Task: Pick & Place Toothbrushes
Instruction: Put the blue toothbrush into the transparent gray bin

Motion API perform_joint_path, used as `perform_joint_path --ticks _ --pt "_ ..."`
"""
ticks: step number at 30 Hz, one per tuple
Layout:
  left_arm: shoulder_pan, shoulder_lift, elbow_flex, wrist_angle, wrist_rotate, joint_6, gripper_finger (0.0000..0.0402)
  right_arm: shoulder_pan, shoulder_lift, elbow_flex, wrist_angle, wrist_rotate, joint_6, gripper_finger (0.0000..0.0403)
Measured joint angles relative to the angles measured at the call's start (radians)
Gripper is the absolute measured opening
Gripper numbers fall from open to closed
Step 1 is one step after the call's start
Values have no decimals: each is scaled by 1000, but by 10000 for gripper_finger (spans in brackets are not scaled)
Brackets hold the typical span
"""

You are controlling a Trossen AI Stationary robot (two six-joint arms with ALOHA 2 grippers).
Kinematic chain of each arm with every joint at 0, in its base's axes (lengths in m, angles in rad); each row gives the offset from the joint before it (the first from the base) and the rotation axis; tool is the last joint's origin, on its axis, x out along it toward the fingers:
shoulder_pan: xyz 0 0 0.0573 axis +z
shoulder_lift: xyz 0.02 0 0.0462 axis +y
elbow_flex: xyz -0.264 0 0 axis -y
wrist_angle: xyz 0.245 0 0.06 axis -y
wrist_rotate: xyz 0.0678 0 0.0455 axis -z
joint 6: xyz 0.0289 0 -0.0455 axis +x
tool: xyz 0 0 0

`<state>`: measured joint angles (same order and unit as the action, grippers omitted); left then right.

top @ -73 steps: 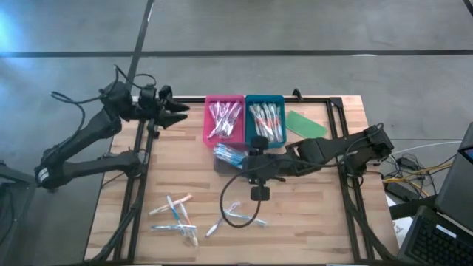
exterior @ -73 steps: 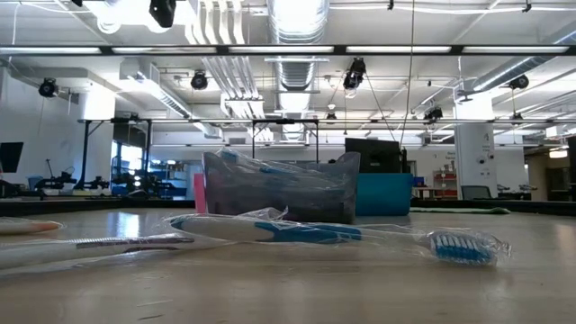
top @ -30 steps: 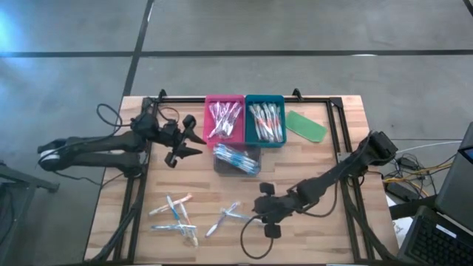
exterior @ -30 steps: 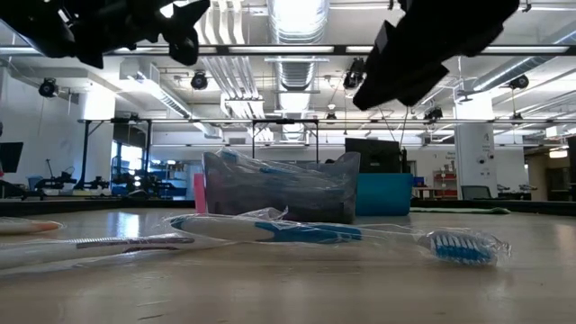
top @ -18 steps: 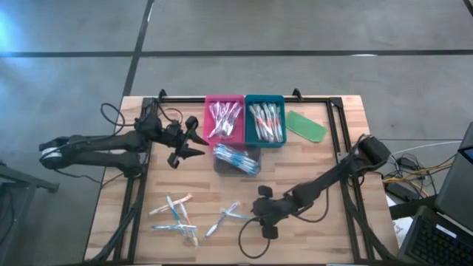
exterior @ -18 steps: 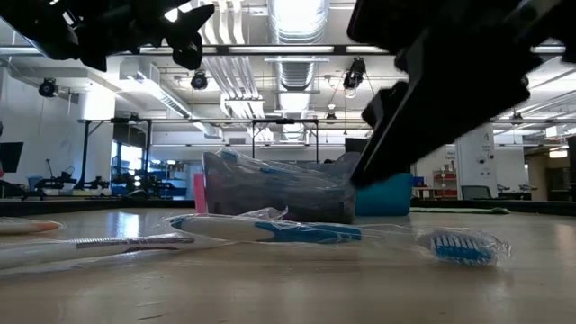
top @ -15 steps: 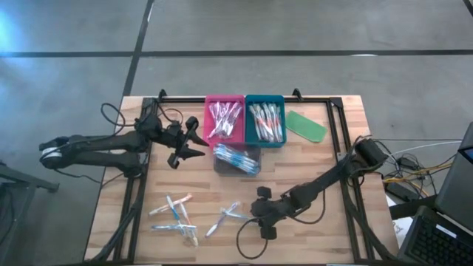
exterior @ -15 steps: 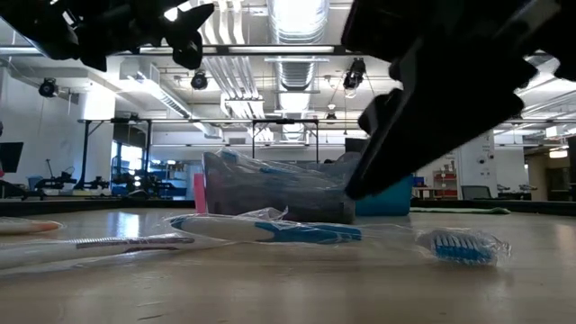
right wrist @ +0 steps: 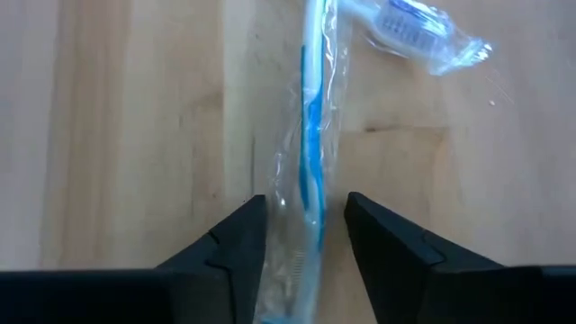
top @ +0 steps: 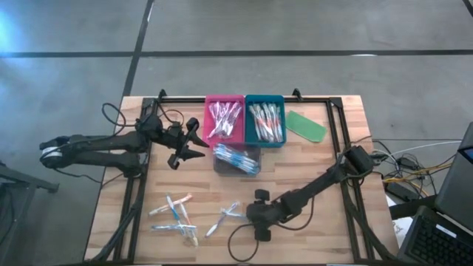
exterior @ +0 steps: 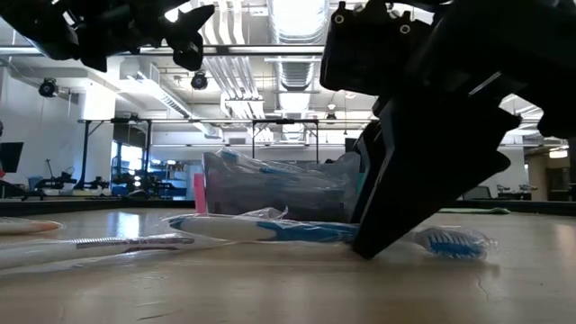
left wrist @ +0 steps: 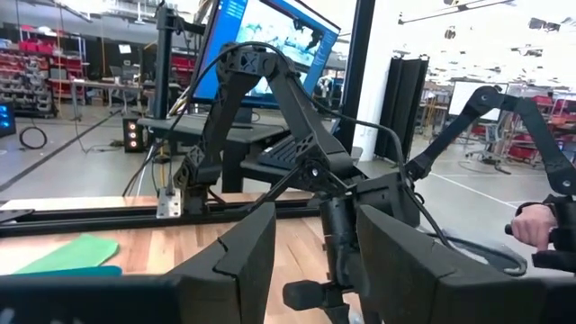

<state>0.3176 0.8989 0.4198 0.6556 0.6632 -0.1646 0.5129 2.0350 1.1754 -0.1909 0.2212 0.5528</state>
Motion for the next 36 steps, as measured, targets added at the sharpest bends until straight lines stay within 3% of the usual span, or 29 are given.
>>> perform_joint_path --ticks 10,15,19,24,30,36 --pt "0 0 0 -1 0 -7 163 2 -60 27 -134 -30 -36 23" --pt "0 0 0 -3 0 -59 163 19 -159 34 -216 3 -35 16" --pt "-1 0 0 -5 0 -106 163 48 -244 33 -255 45 -131 14" --pt "-8 5 0 -7 1 -209 163 97 -329 35 -296 140 -447 14" --pt "-29 22 0 -2 1 -441 163 132 -366 41 -314 262 -1060 15" --pt "-69 70 0 -3 -2 -589 163 130 -358 66 -298 568 -1371 20"
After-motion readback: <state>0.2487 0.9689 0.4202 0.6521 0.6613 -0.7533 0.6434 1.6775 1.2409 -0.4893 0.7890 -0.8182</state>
